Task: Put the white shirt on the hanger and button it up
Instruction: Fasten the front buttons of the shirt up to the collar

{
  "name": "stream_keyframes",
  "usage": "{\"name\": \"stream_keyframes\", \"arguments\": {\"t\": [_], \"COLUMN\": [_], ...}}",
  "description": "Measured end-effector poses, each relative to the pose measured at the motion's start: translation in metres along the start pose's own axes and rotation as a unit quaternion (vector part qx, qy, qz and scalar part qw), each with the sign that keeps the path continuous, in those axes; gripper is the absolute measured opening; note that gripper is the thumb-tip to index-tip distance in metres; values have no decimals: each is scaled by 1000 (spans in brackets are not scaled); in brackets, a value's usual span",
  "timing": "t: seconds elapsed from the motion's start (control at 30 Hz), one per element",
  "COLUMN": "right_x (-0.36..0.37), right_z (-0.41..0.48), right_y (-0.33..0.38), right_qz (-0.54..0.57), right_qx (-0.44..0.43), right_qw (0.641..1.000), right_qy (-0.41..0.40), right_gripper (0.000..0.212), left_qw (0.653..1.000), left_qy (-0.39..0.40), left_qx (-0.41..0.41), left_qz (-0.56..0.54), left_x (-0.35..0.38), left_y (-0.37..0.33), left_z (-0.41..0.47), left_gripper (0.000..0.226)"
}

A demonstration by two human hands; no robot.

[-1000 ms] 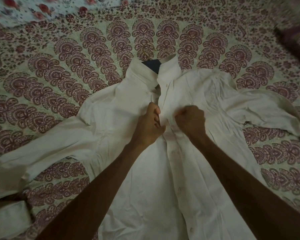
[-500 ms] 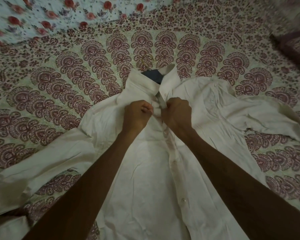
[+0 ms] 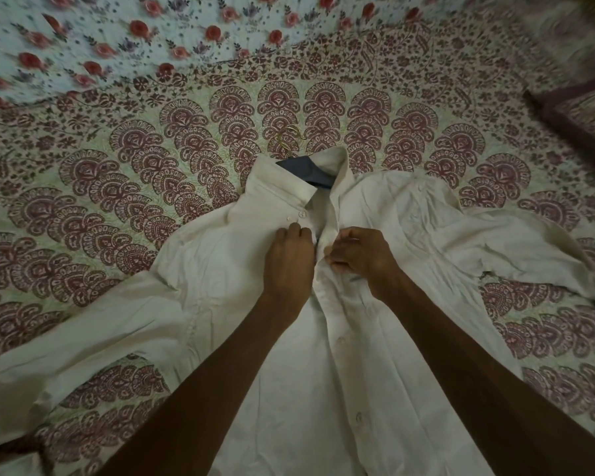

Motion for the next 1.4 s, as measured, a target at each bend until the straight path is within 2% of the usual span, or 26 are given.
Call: {"name": "stream_keyframes", "arguments": {"t": [0.1,0.17,0.23,0.3,0.37,0.47,0.63,0.77,0.87,1.03,1.23,1.4], "right_x": [-2,-4,-2,-2,-1,2,8,6,4,5,0,2], "right_z": [2,1,-4,-8,-11,-13,-15,-10,-7,-7,-3,-3], "right_y": [-3,-5,-4,-1,5,13,25,36,35,37,17,15], "right_qz": [0,40,67,43,18,-6,-43,-141,-174,-153,33,57], "right_qx": [20,36,40,19,-13,-51,-80,-151,-174,-180,-57,-77], "right_qw": [1000,998,997,999,1000,998,995,974,963,967,998,995], "right_qy": [-17,-21,-3,-5,-16,-24,-45,-90,-111,-96,-20,30], "right_gripper": [17,20,17,11,7,10,9,15,18,22,22,17], "left_qw": [1000,999,1000,993,959,890,816,770,776,779,747,736], "left_qy": [7,38,19,5,0,14,12,6,20,42,56,60], "left_qx": [16,6,-5,-36,-113,-208,-256,-287,-286,-289,-310,-305], "left_qz": [15,0,-5,-110,-259,-406,-519,-570,-562,-555,-585,-601], "left_x": [1,3,2,1,1,5,15,26,29,31,36,35], "left_y": [-5,-7,-2,10,28,43,44,45,41,39,41,41], "left_z": [4,6,7,7,8,5,-3,-5,-4,0,1,2], "left_gripper": [29,21,13,9,7,9,8,11,9,9,6,7]}}
Point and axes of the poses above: each hand's wrist, its own z-axis towards the middle knuckle, its own x-axis out of the palm, y = z × x, the point moved 8 cm from there along z, towards the middle knuckle, and after that the axes turned 10 degrees about x, right-handed, at the moved point
